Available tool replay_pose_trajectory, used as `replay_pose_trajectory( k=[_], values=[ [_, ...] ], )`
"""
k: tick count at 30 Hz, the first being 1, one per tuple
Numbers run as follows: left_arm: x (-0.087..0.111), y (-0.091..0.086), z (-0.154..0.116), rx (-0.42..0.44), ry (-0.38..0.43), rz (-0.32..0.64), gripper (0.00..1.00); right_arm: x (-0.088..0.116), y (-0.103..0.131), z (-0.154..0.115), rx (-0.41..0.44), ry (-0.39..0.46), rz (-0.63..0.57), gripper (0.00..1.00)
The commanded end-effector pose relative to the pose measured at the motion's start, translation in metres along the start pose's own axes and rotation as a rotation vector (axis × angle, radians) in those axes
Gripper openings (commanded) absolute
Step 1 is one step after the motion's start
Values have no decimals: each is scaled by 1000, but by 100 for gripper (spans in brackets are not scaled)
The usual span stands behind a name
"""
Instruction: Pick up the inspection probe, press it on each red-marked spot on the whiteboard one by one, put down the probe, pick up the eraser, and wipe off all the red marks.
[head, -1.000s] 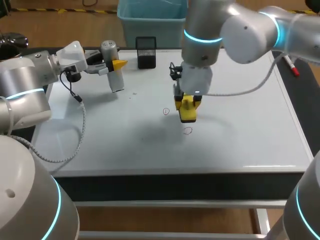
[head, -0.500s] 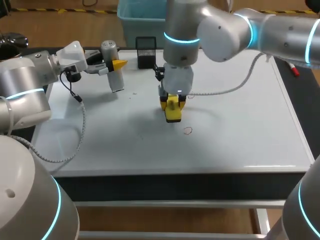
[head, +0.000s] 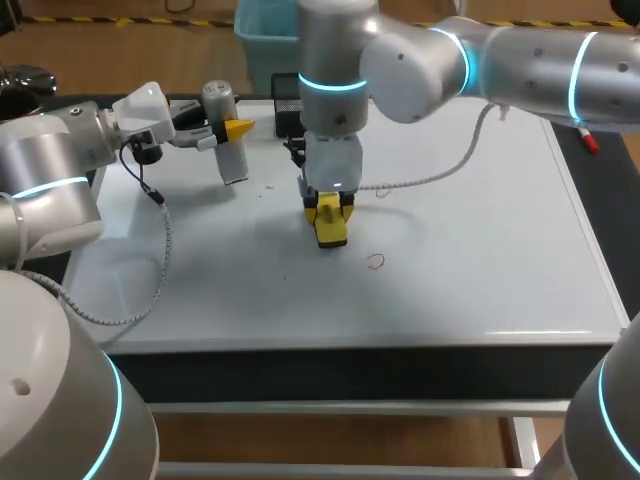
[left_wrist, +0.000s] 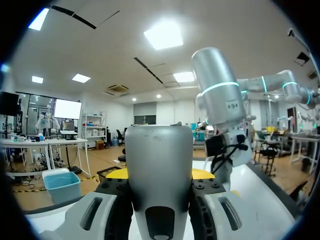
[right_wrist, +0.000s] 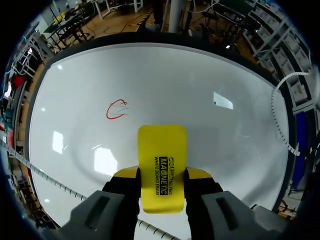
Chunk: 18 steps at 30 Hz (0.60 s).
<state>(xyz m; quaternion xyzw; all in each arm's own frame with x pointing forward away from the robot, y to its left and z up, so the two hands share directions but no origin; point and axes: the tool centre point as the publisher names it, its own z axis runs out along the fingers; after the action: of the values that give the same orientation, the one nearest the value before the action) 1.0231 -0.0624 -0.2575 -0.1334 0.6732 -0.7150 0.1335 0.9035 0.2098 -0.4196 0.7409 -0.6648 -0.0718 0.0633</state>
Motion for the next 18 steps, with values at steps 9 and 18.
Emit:
replay_pose_trajectory(
  k=[9,18],
  values=[
    [1,-1,0,-1,-3,1,0,-8,-8,5,4,26,-18,0],
    [1,-1,0,-1,-3,1,0,10,-15,14,12,23,3,0]
  ],
)
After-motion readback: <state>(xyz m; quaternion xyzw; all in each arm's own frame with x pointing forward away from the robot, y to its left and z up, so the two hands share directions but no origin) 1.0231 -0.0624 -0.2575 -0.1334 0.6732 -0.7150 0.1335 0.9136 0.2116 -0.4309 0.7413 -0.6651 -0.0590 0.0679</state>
